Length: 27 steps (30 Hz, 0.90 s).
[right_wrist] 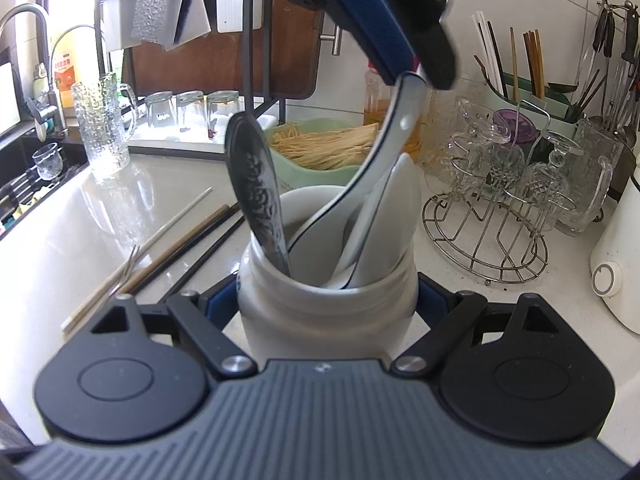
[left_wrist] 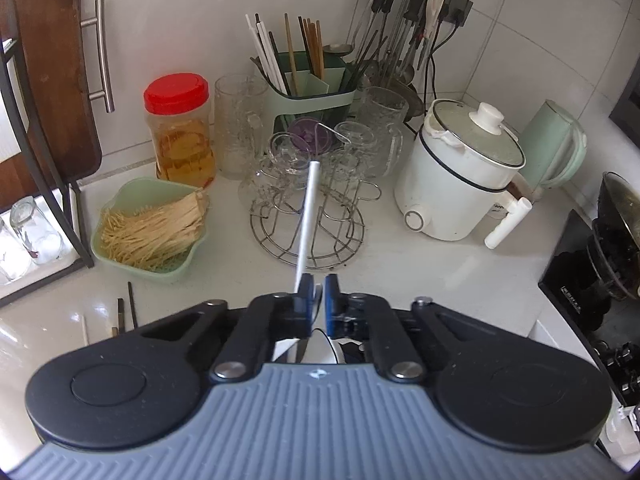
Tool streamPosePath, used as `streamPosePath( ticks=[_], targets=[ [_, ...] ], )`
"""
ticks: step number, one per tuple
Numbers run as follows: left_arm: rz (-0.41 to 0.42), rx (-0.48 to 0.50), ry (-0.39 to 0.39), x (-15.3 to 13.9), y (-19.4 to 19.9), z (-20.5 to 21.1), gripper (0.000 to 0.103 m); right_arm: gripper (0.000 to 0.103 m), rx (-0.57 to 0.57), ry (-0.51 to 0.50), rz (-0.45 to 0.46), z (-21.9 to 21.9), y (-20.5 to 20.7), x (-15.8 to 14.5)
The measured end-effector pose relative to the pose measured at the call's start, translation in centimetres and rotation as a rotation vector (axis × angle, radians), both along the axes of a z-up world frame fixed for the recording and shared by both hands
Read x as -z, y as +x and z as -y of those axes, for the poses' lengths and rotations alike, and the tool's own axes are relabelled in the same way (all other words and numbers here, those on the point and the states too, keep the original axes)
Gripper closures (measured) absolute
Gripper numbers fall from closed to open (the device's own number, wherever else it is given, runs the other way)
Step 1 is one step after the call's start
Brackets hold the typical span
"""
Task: Organize utensils
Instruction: 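Move the left gripper back over the chopstick pile toward the white chopstick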
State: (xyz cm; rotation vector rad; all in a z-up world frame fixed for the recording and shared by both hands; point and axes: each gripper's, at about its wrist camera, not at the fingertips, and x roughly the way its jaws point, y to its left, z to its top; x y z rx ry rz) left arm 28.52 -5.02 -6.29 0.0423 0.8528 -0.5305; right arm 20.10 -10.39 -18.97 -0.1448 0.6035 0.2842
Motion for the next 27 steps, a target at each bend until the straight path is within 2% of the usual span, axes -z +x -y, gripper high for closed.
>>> streamPosePath(
  ticks=[5,14,20,27],
  targets=[
    [0.002,0.001,0.022,0.3,-0.2,0.1,0.099,0.012,-0.008,-0.001,0.001,0.1,0.0,0.0],
    [-0.070,-0.029,0.012,2.2,-0.4,-0.5,0.099,0.012,-0.013,-0.002,0.001,0.1,0.0,0.0],
    [-0.100,-0.050,-0.042,1.9,-0.3,-1.6,0.098,0.012,-0.012,-0.002,0.001,0.1,0.0,0.1],
    [-0.055,-0.129,-0.119,-0.7,-1.3,-5.0,0.096,0.012,-0.010,-0.001,-0.001,0.1,0.0,0.1]
  ],
)
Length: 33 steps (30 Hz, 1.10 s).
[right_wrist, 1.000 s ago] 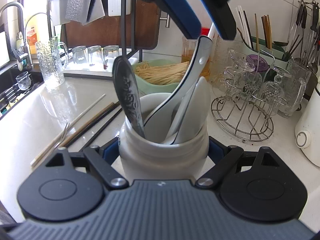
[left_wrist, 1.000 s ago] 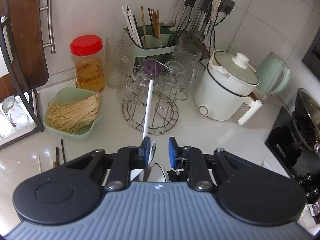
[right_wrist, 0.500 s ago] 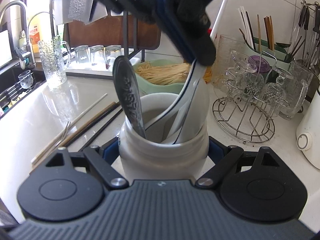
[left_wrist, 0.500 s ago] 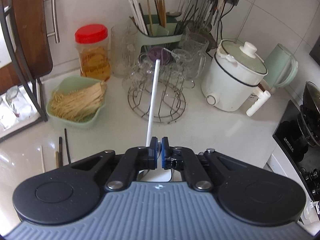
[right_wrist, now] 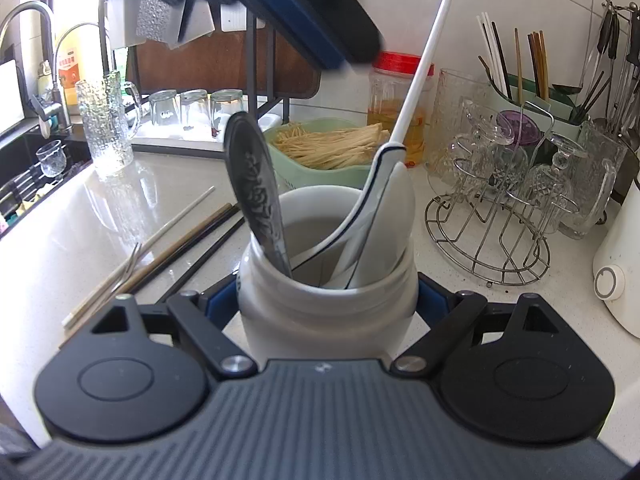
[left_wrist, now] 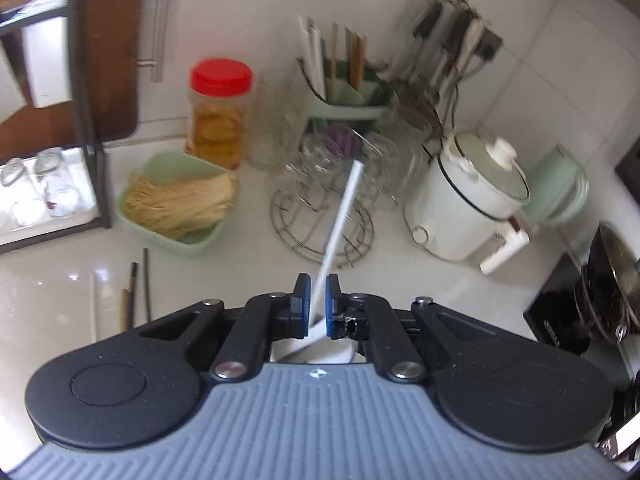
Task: Organize utensils
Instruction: 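Move the left gripper back over the chopstick pile toward the white chopstick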
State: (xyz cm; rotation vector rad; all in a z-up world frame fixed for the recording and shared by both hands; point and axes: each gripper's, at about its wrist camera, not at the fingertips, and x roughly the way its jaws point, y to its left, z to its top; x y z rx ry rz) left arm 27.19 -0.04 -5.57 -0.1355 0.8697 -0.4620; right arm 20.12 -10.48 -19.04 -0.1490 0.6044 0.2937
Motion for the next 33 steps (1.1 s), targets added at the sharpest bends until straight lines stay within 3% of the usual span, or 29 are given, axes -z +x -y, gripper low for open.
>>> streamPosePath(
  ticks=[5,11,21,33],
  targets=[
    [0.003,-0.077,-0.012,-0.5,-0.8,-3.6,0.089,0.012,0.002,-0.002,-0.004,0.0,0.0,0.0],
    [-0.036,-0.180,-0.009,1.1,-1.8,-7.9,0.080,0.012,0.010,-0.005,-0.013,-0.1,0.1,0.0],
    [-0.108,-0.255,0.039,5.4,-2.2,-12.0,0.079,0.012,0.023,-0.014,-0.034,-0.4,0.5,-0.2],
    [-0.170,-0.304,0.095,10.6,0.0,-14.5,0.079,0.012,0.059,-0.020,-0.063,-0.7,0.8,-0.3]
  ],
)
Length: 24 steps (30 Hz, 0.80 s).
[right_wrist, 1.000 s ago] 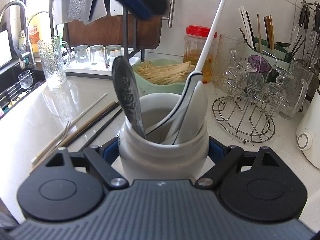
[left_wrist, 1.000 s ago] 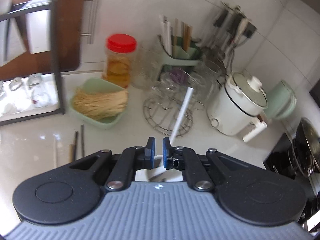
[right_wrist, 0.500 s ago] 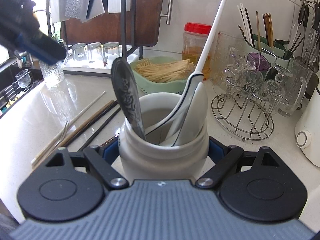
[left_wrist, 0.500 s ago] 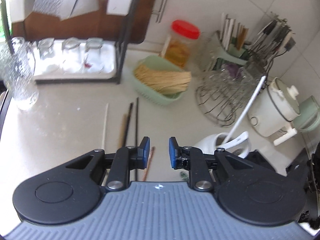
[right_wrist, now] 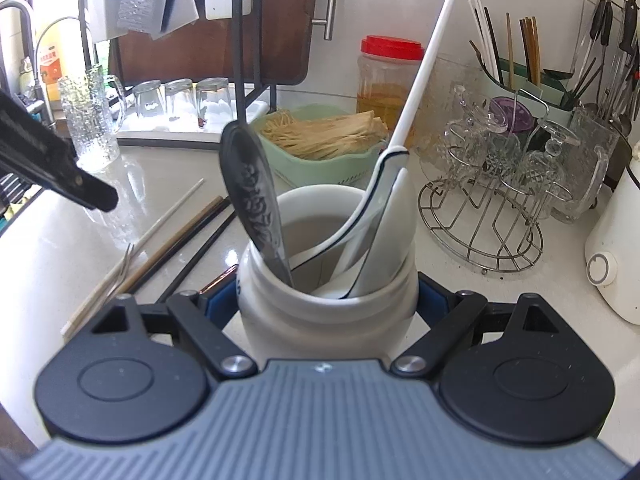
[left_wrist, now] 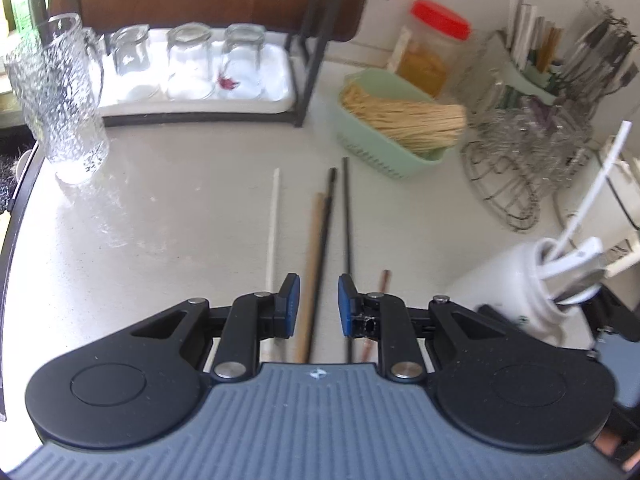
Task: Organize utensils
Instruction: 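Move the left gripper back over the chopstick pile toward the white chopstick, then close the left gripper on the thin white chopstick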
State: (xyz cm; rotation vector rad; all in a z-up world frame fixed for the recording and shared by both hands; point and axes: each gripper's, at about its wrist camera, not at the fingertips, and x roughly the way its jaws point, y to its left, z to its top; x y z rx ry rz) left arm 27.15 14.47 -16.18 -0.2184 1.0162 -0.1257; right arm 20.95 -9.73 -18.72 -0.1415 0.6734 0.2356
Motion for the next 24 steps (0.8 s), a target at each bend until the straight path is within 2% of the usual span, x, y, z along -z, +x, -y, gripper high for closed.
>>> streamPosePath(
  ticks=[6,13,24],
  targets=[
    [-0.024,-0.001,0.034,2.6,2.2,-1.3,0.078,0.012,0.009,-0.005,-0.016,-0.1,0.2,-0.1],
    [-0.025,-0.003,0.036,4.7,4.9,-1.6,0.078,0.012,0.039,-0.009,-0.028,-0.4,0.2,-0.1],
    [-0.025,0.029,0.082,5.6,9.1,-0.2,0.078,0.012,0.071,-0.006,-0.025,-0.5,0.1,-0.1]
  ],
)
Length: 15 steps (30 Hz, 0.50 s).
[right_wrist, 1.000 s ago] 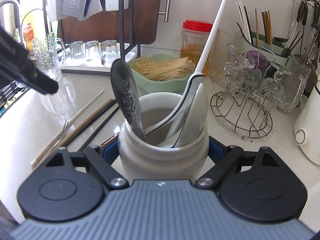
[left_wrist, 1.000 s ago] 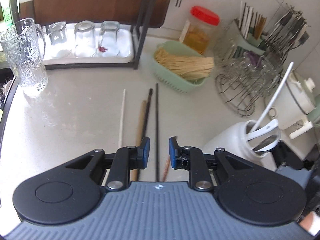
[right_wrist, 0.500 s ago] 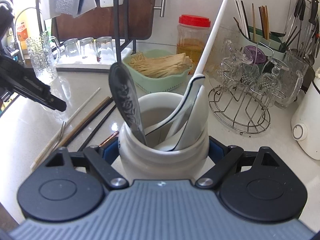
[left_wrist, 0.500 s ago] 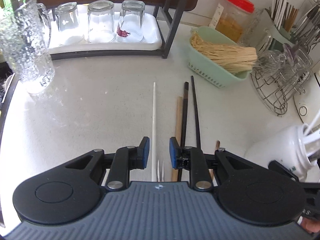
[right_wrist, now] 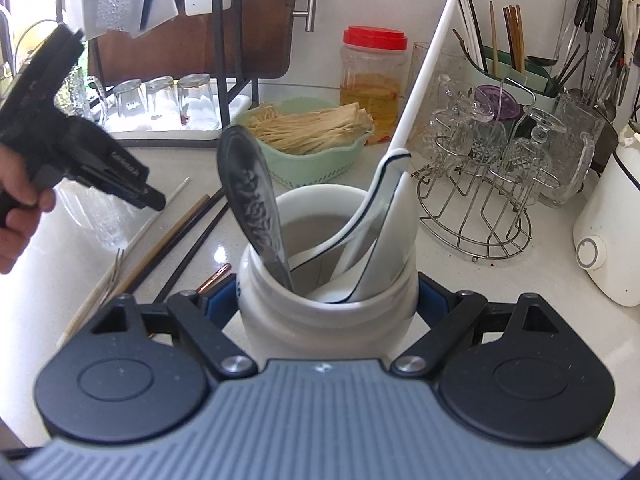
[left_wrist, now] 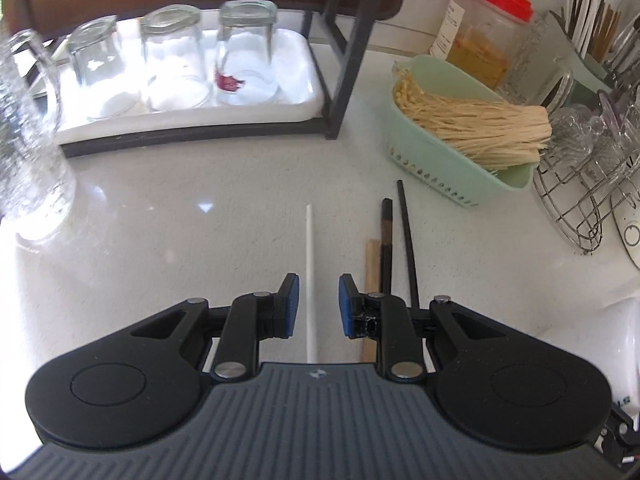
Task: Organize utensils
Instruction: 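Close the left gripper on the thin white chopstick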
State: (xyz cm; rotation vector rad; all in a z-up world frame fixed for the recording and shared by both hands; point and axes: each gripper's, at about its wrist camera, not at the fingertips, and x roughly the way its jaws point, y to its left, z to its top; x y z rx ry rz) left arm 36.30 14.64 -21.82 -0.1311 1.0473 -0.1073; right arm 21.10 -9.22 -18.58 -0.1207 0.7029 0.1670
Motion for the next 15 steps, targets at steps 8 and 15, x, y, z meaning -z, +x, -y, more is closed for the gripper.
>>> streamPosePath(
  ticks=[8,15],
  targets=[
    [-0.012,-0.001,0.019,0.9,1.7,0.7,0.078,0.012,0.008,-0.001,-0.002,-0.1,0.1,0.0],
    [-0.013,-0.026,0.082,0.9,3.0,0.8,0.080,0.012,0.004,-0.003,-0.001,0.0,0.0,0.0]
  ],
)
